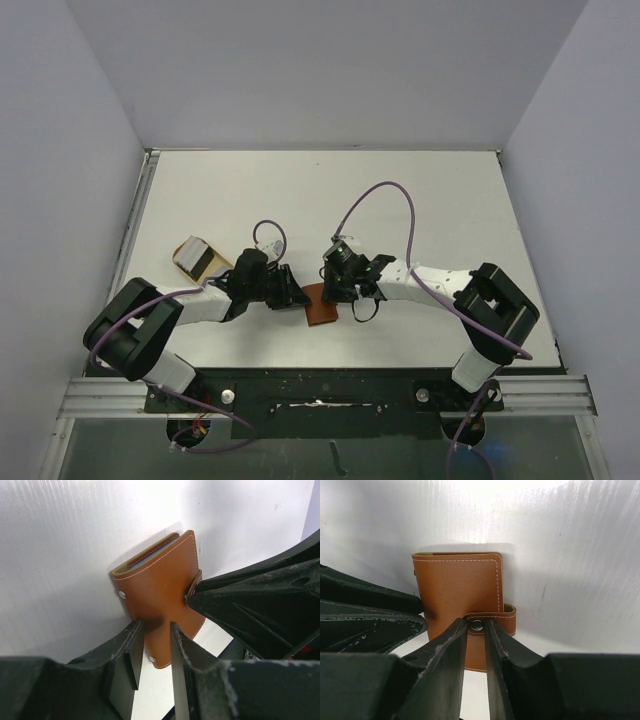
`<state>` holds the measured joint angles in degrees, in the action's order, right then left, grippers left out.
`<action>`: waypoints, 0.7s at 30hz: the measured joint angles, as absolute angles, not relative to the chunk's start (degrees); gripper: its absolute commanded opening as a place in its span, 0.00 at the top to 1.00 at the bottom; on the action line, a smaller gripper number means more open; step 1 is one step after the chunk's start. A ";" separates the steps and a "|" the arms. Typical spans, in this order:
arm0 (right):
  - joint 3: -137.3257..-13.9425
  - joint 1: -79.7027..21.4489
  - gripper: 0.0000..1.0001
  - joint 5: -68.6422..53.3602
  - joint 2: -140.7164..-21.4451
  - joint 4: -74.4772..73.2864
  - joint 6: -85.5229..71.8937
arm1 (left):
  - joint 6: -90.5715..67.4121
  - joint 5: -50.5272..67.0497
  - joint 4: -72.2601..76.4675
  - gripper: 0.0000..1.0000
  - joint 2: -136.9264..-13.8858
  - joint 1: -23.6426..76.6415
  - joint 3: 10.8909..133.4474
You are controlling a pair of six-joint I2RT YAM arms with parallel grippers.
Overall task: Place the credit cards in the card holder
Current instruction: Close the card holder at the center of the board.
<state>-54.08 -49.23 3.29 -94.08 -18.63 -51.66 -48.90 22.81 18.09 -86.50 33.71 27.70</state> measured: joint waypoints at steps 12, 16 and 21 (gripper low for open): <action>-54.08 -49.23 0.77 2.39 -94.08 -17.54 -51.66 | -49.10 23.03 19.46 0.74 -87.02 33.71 27.49; -54.08 -49.23 0.80 2.35 -94.08 -17.54 -51.66 | -49.12 23.03 19.49 0.74 -87.02 33.71 27.46; -54.08 -49.23 0.85 2.48 -94.13 -17.82 -51.66 | -49.12 23.03 19.51 0.74 -87.02 33.71 27.46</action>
